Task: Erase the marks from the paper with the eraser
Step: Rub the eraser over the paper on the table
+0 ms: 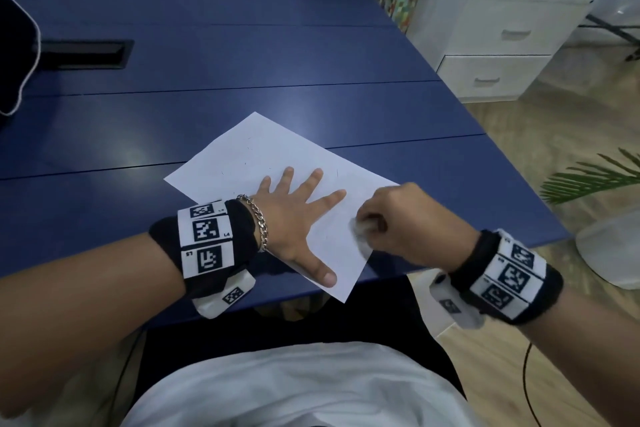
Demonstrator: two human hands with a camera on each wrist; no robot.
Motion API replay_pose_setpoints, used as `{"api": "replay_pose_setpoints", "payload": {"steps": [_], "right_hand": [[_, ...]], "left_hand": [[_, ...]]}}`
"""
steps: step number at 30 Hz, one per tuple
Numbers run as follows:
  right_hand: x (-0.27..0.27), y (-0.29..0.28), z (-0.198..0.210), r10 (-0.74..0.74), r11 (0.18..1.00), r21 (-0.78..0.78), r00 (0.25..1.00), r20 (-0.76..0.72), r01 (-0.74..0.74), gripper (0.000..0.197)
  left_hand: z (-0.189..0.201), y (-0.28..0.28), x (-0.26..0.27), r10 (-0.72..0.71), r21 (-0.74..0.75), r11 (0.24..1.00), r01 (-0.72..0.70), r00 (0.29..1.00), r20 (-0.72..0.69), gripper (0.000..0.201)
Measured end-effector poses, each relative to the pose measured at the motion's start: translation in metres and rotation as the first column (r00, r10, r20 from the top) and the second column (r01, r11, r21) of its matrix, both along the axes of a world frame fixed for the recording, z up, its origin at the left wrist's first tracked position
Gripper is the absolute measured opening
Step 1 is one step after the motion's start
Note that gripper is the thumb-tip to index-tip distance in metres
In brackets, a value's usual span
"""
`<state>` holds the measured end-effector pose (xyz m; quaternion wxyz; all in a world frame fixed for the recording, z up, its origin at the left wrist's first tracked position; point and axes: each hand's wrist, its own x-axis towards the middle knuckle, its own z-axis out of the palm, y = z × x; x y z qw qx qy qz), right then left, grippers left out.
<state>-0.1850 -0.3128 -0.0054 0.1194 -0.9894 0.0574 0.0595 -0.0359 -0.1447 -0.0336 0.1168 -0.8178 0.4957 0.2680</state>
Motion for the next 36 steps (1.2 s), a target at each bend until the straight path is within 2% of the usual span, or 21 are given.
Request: {"api": "replay_pose_setpoints", "payload": {"steps": [3, 8, 12, 16, 18, 22, 27, 29, 33, 36], "right_hand": [[0.003, -0.018, -0.002, -0.092, 0.996, -0.017, 0.994, 0.064, 0.093, 0.011], [-0.004, -0.025, 0.000, -0.158, 0.986, 0.069, 0.980, 0.120, 0.151, 0.009], [-0.011, -0.023, -0.004, -0.125, 0.991, 0.046, 0.990, 0.068, 0.122, 0.011], [-0.010, -0.018, 0.005, -0.048, 0.996, 0.083, 0.997, 0.060, 0.043, 0.005], [-0.001, -0.017, 0.005, -0.015, 0.997, 0.076, 0.997, 0.076, 0.010, 0.012], [0.012, -0.018, -0.001, -0.005, 0.999, 0.040, 0.997, 0.071, 0.003, 0.008], [0.000, -0.004, 0.012, 0.212, 0.966, 0.173, 0.971, -0.115, -0.190, 0.011], [0.009, -0.013, 0.012, 0.182, 0.976, 0.139, 0.979, -0.091, -0.169, 0.012], [0.021, -0.026, 0.004, 0.039, 0.998, 0.036, 0.998, 0.048, -0.041, 0.010], [0.009, -0.013, 0.004, 0.138, 0.988, 0.071, 0.990, -0.019, -0.136, 0.010]], "left_hand": [[0.001, 0.000, 0.000, 0.006, -0.002, 1.000, -0.006, 1.000, 0.001, 0.149], [0.005, -0.001, -0.001, -0.011, 0.017, 1.000, 0.011, 1.000, 0.016, 0.148], [0.012, -0.008, -0.003, -0.040, -0.112, 0.992, 0.052, 0.994, 0.104, 0.133], [0.005, -0.010, 0.001, -0.016, -0.006, 1.000, 0.016, 1.000, 0.016, 0.154], [0.002, -0.010, 0.003, -0.023, 0.001, 1.000, 0.023, 1.000, 0.006, 0.155], [0.000, -0.007, 0.004, -0.023, 0.006, 1.000, 0.023, 1.000, 0.001, 0.154], [0.000, -0.007, 0.004, -0.007, 0.003, 1.000, 0.007, 1.000, 0.008, 0.153], [-0.001, -0.008, 0.004, -0.009, 0.000, 1.000, 0.009, 1.000, 0.008, 0.154], [0.001, -0.007, 0.004, -0.010, 0.017, 1.000, 0.010, 1.000, 0.001, 0.154], [0.002, -0.007, 0.003, -0.005, 0.023, 1.000, 0.005, 1.000, 0.003, 0.154]]}}
